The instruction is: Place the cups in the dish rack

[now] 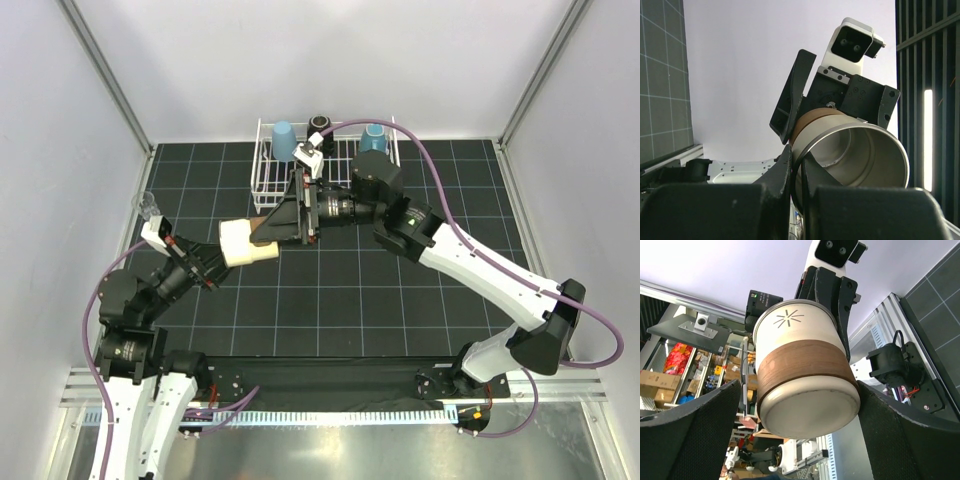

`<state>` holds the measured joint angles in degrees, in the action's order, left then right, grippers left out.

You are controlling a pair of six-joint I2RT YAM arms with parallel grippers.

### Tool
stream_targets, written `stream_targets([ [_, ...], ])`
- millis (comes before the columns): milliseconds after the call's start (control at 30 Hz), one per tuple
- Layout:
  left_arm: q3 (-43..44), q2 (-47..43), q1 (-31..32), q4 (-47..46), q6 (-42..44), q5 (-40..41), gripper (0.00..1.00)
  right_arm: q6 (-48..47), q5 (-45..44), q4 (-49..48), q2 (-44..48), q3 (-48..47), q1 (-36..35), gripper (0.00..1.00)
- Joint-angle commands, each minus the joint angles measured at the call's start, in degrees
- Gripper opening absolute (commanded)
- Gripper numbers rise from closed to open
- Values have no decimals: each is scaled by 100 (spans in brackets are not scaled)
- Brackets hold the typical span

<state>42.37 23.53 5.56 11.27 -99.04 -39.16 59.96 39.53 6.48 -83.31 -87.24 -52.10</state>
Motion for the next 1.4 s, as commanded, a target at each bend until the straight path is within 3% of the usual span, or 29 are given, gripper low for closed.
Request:
stream_targets([
  [0,8,-68,6,-380,-71,-215,0,33,99,-340,-10,-232,-2,92],
  [200,8,-129,6,-388,-124,-171,1,156,90,-525,-28,-135,-2,82],
  [233,8,-138,6,-380,-133,-189,1,165,108,-586,-45,-135,-2,73],
  [433,17,-138,15,-231,-133,-241,1,244,204,-771,-124,-161,-2,41],
  [467,17,-138,6,-161,-115,-250,0,183,161,-710,-107,-170,6,29],
  [500,17,-129,6,-108,-98,-268,2,104,100,-683,-98,-196,15,23],
  [533,17,-129,15,-38,-19,-277,16,-71,3,-292,-107,-284,33,17],
  [567,26,-155,15,207,43,-251,26,-134,-41,-140,-124,-345,85,4],
  [600,69,-173,6,331,104,-216,38,-195,-76,36,-142,-398,138,4],
  [633,96,-191,6,489,218,-172,64,-239,-103,281,-151,-425,217,4],
  [733,78,-261,6,578,201,-127,83,-301,-77,450,-98,-373,559,4],
  [967,245,-42,6,912,578,-285,87,-863,-304,1425,-45,-442,1780,4],
  [1033,429,134,15,1131,772,-382,86,-1266,-559,2118,-229,-688,2150,4],
  [1200,1096,591,15,1597,1580,-523,86,-2495,-2140,4014,-993,-2055,2581,4],
  [1300,1448,933,6,2124,2202,-567,84,-2919,-3236,4850,-1643,-3040,2687,4],
  [1367,1852,1144,6,2537,2503,-549,83,-3174,-3503,5195,-2197,-3517,2766,4],
])
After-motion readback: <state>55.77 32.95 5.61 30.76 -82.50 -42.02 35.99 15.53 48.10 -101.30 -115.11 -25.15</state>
